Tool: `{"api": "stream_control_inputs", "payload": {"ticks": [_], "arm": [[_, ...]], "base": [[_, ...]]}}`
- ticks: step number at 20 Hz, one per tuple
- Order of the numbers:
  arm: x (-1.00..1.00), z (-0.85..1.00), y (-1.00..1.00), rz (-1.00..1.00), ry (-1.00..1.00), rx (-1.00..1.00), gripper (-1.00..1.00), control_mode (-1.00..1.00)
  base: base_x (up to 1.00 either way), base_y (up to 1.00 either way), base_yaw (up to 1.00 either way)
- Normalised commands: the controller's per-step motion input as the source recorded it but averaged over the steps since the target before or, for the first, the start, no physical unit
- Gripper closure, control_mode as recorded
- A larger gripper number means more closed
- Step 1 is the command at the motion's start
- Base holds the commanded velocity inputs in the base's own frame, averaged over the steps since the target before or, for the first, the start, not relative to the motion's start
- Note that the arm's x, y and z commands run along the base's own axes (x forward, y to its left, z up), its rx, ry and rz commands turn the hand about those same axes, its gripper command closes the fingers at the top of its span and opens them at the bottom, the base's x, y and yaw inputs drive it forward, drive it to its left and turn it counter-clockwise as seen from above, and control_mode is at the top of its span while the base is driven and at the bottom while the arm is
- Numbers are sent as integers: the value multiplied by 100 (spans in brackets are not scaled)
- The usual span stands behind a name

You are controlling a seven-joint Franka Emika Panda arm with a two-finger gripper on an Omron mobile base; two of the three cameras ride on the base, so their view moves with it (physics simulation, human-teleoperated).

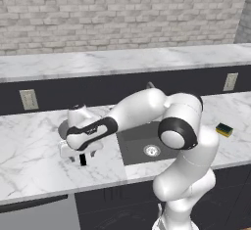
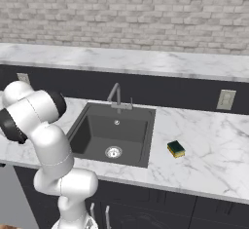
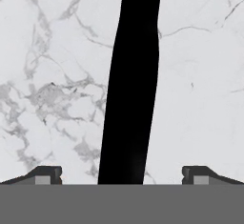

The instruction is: Pick the pan and sponge and place them into the sink. Then turn on the water.

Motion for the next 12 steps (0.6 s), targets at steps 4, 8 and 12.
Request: {"api": "stream_control_inputs", "payload": {"ticks": [4, 8, 12], "arm": [[2, -14, 8, 0, -3, 0, -100, -100], [2, -15, 5, 0, -3, 0, -100, -100], [2, -16, 7, 0, -2, 0, 100, -100]], "base": [[0, 0, 0], [0, 0, 0], [0, 0, 0]]}}
